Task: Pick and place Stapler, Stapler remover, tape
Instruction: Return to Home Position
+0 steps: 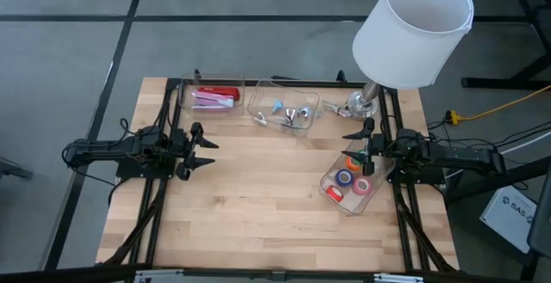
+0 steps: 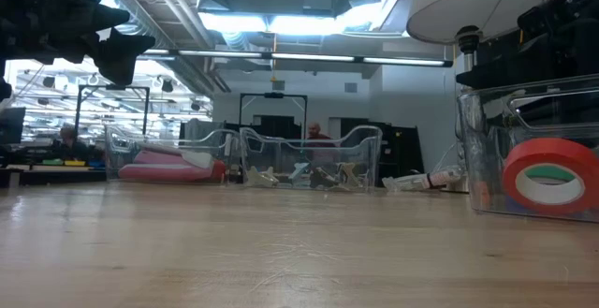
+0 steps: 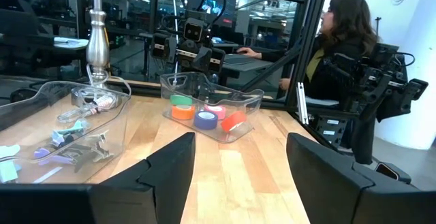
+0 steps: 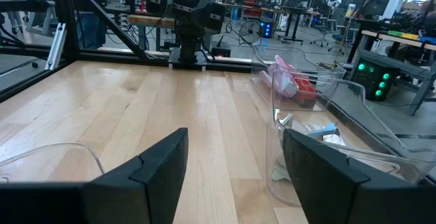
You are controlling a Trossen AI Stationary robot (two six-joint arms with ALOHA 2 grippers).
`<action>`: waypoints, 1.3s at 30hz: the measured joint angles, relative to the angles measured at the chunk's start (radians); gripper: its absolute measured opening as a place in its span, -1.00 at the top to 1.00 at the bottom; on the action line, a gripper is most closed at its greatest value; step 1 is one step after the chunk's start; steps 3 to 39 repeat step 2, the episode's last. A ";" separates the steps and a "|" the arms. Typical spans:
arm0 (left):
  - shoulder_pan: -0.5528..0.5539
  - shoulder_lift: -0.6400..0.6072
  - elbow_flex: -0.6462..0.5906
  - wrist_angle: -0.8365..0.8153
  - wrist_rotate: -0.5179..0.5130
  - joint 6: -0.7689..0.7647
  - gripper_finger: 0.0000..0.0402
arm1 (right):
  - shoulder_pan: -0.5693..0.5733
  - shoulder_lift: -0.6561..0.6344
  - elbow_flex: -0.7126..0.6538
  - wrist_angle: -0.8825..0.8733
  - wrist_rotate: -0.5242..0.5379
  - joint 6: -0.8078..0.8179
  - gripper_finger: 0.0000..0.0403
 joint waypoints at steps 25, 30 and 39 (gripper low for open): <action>0.000 0.000 0.000 0.000 0.000 0.000 -0.14 | 0.000 0.000 0.000 0.000 0.000 0.000 -0.19; 0.000 0.000 0.000 0.000 0.000 0.000 -0.14 | 0.000 0.000 0.000 0.000 0.000 0.000 -0.19; 0.000 0.000 0.000 0.000 0.000 0.000 -0.14 | 0.000 0.000 0.000 0.000 0.000 0.000 -0.19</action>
